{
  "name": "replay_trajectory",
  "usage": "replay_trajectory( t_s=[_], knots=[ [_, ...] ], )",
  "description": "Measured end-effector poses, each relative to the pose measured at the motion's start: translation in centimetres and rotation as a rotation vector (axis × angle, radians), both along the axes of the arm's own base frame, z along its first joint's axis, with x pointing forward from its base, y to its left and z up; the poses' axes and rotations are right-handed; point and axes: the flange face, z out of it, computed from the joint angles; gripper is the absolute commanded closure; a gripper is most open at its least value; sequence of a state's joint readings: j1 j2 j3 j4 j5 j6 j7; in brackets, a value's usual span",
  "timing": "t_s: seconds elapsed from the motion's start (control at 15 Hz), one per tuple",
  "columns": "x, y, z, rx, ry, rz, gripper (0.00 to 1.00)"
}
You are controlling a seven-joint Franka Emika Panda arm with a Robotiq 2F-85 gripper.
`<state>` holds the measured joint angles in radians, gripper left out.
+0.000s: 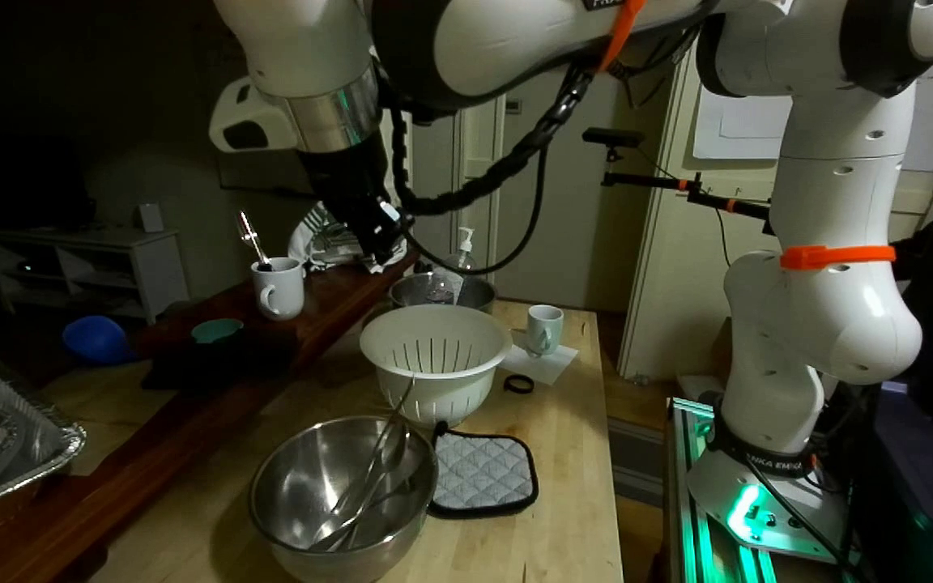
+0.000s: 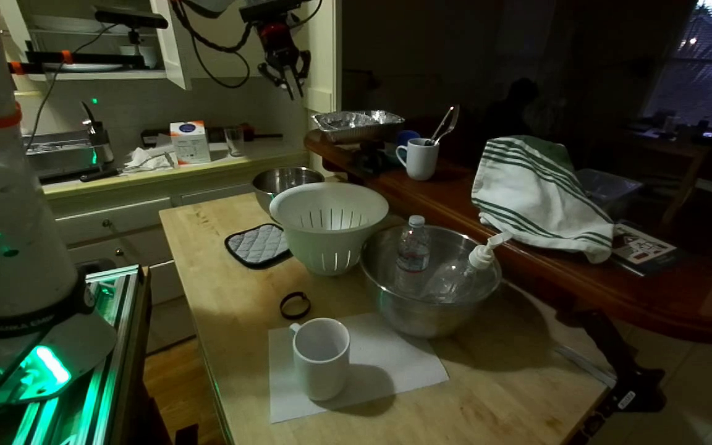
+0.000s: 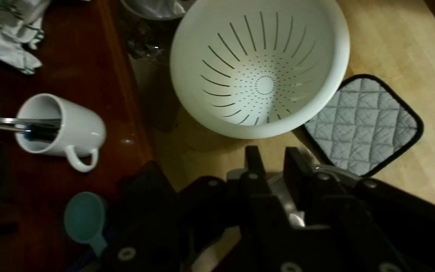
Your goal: Remove the silver spoon from the silver bowl and put it in the white mug on the upper counter.
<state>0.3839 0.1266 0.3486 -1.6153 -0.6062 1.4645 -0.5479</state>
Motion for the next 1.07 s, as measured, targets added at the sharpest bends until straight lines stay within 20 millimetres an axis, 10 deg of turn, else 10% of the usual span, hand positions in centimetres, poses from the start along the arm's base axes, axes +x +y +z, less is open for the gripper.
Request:
replay_trajectory(
  t_s=[0.33,0.4,0.47,0.8,1.07],
  knots=[
    [3.8,1.3,4.4,-0.066,-0.102,-0.006,0.94],
    [4.3,1.8,4.7,-0.082,-0.108,-0.002,0.52],
    [4.8,2.4,4.7,-0.096,-0.105,0.005,0.49],
    [5.6,5.3,1.3,-0.151,0.02,-0.019,0.13],
    [6.5,1.5,-3.1,-0.166,0.184,-0.138,0.0]
  ],
)
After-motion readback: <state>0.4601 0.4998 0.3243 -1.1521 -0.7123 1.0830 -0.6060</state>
